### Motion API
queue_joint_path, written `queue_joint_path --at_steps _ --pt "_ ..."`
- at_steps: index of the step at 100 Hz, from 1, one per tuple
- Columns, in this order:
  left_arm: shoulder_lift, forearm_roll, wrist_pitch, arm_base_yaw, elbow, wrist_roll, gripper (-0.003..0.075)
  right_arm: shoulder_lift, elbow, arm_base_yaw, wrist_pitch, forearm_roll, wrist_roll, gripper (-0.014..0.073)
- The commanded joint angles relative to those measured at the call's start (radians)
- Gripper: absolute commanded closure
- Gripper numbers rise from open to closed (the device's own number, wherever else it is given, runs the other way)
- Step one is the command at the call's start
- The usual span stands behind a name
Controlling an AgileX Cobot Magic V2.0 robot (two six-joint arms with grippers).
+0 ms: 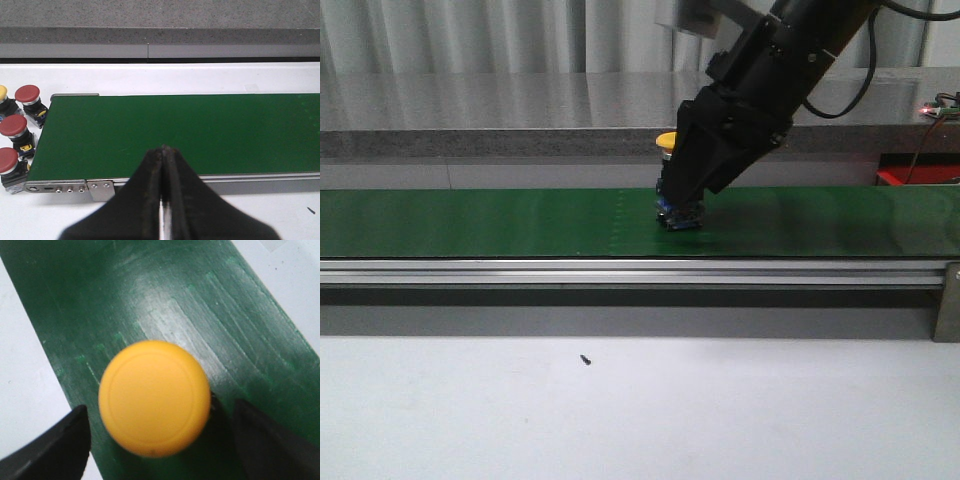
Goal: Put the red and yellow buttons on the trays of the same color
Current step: 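Carry the yellow button into the yellow tray and open the right gripper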
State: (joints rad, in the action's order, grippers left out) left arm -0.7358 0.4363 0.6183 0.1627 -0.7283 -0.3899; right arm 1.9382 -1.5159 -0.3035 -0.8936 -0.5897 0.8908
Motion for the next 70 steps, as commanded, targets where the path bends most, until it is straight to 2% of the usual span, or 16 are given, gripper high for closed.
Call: queue_joint_path --at_steps 1,24,29,44,51,70 --pt "0.003 0.025 -0.059 -0.007 -0.028 0.004 0.074 -0.05 -0.032 0.0 0.015 -0.042 0.01 0.0015" --pt "0.003 0.025 -0.059 -0.007 -0.028 0.004 0.074 -0.047 -0.032 0.0 0.018 -0.042 0.01 0.0036" --pt "0.003 0.025 -0.059 -0.007 -0.028 0.004 0.074 -0.047 -0.032 0.002 0.019 -0.042 0.01 0.0085" --pt "0.003 0.025 -0.059 -0.007 -0.028 0.004 0.074 -0.047 -0.032 0.003 0.019 -0.042 0.008 0.0347" --pt "0.003 0.025 -0.059 -0.007 -0.028 0.004 0.074 -0.047 -0.032 0.003 0.019 -0.042 0.008 0.0431" --pt "0.003 0.025 -0.059 -0.007 -0.028 0.004 0.074 -0.065 -0.032 0.004 0.014 -0.042 0.008 0.0454"
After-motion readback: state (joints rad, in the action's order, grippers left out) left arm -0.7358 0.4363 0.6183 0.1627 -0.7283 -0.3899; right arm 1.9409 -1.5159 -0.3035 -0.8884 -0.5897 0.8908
